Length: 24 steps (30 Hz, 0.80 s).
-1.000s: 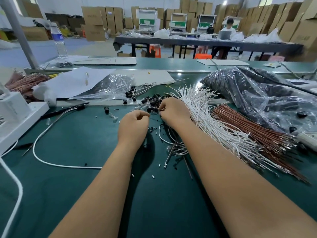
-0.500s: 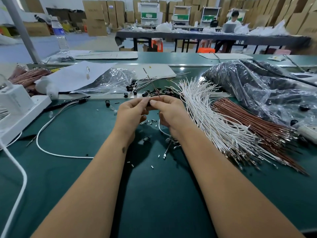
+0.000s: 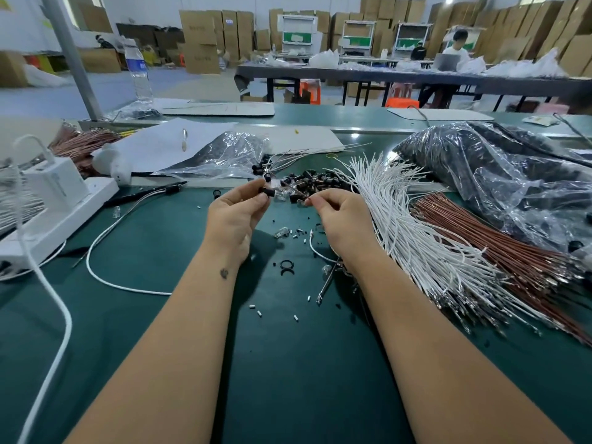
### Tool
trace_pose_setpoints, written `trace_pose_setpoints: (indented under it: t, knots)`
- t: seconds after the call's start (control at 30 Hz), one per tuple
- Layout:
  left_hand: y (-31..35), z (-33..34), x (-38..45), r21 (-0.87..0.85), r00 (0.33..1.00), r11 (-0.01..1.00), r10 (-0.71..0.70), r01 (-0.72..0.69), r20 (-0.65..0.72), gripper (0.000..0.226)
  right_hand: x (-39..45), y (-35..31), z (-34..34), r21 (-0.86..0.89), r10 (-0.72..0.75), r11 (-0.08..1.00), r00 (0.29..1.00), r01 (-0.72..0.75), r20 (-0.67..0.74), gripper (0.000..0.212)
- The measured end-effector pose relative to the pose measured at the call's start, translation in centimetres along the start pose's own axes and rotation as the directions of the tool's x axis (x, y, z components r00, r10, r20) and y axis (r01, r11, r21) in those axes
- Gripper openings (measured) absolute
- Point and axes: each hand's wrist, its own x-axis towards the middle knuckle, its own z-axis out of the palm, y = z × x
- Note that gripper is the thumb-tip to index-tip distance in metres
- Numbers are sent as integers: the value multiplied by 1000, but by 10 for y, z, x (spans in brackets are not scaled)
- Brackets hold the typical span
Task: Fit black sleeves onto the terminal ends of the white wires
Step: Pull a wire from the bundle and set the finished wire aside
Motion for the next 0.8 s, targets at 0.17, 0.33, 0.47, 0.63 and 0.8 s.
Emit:
trace_pose_setpoints:
  t: [0.17, 0.33, 0.47, 0.63, 0.8]
  knots:
    - [-2, -1, 2, -32, 1000, 999, 8, -8, 9, 27, -2, -4, -1, 47, -70, 996, 997, 71, -31, 15]
    - [-4, -2, 3, -28, 1000, 1000, 10, -10, -1, 20, 0, 1, 0, -89, -80, 993, 991, 71, -103, 11]
    - [-7, 0, 4, 18, 1000, 1000, 2, -2, 2, 17, 1, 0, 1, -104, -84, 992, 991, 73, -106, 7]
    - [-10, 3, 2, 107, 1000, 994, 16, -18, 16, 16, 0, 0, 1, -141, -92, 987, 990, 77, -105, 7]
    - [-9, 5, -2, 169, 999, 985, 24, -31, 41, 18, 0, 2, 2, -137, -87, 988, 988, 70, -125, 7]
